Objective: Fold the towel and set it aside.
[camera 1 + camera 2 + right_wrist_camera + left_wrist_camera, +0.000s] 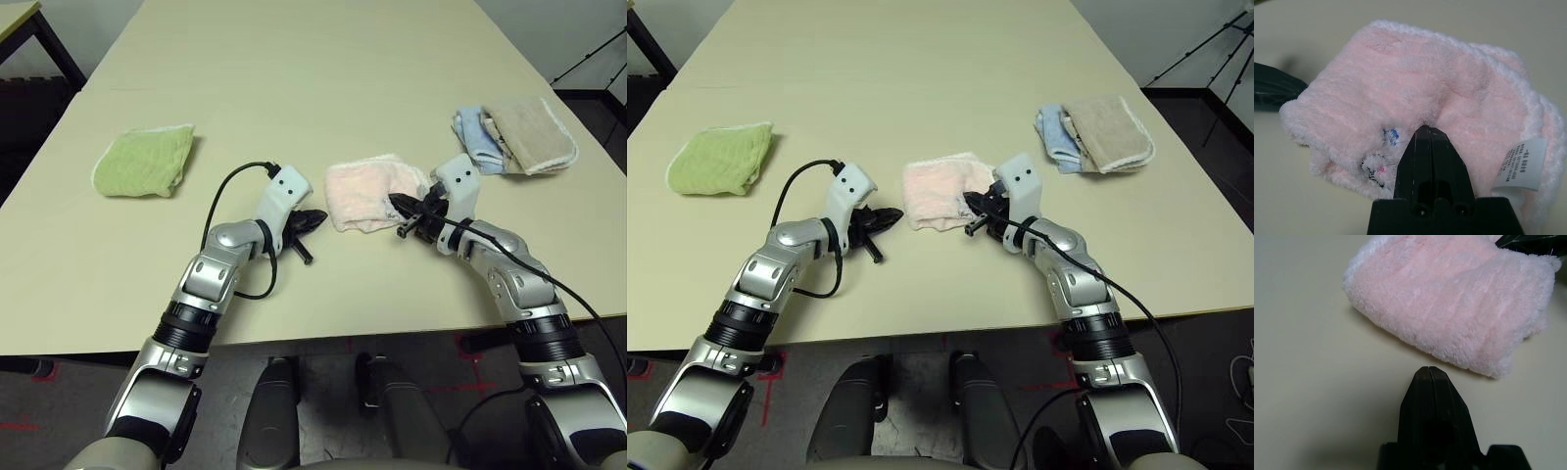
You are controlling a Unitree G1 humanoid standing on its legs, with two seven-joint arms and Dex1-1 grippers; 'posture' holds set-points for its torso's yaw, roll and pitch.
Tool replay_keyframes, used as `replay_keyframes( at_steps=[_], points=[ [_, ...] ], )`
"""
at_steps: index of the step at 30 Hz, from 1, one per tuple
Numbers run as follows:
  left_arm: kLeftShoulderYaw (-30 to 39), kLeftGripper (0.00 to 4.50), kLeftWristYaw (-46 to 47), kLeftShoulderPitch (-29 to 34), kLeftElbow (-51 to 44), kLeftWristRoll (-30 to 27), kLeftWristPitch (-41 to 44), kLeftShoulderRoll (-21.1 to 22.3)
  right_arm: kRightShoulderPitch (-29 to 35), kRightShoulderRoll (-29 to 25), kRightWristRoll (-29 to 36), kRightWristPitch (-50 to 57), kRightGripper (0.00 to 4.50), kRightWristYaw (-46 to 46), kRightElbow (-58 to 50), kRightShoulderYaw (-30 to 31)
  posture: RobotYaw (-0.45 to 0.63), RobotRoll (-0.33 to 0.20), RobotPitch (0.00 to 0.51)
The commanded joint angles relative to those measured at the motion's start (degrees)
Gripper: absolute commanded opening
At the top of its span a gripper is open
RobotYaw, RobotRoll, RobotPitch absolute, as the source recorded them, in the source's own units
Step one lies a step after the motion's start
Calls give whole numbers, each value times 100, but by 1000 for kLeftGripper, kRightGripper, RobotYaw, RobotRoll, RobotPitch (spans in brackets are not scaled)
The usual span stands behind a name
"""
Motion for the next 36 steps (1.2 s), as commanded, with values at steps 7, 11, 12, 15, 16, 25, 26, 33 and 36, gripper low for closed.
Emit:
replay_keyframes(
  at_steps=[7,11,12,15,16,25,26,33,36],
  points=[
    [931,202,273,-396,-188,-669,194,-249,-247,-143,183,-100,0,69,-216,-259,138,0,143],
    [1535,1327,365,-382,-826,-1346,633,-269,-358,-472,614,-35,1069,395,-815,-589,143,0,142],
    [1580,1679,387,-361,-923,-1415,693,-256,-342,-519,671,-39,1411,436,-883,-616,143,0,142],
    [1710,2868,373,-173,-1436,-1683,868,-179,-131,-772,822,-40,2575,635,-1157,-730,145,0,144],
    [1766,3291,353,-101,-1606,-1799,921,-151,-22,-848,860,-55,2957,691,-1246,-769,145,0,144],
    [1937,4500,363,321,-1939,-2133,809,84,1114,-1019,1125,-682,4476,1019,-1751,-1026,146,0,142],
    [1924,4500,365,352,-1921,-2126,781,87,1259,-1032,1120,-819,4476,1087,-1751,-1043,142,0,142],
    [1776,4500,318,422,-1741,-1987,666,213,1672,-1200,1185,-1530,4476,1553,-1428,-1121,134,0,140],
    [1756,4500,374,436,-1680,-1943,668,259,1722,-1310,1163,-1846,4476,1783,-1117,-1125,139,0,140]
  ],
)
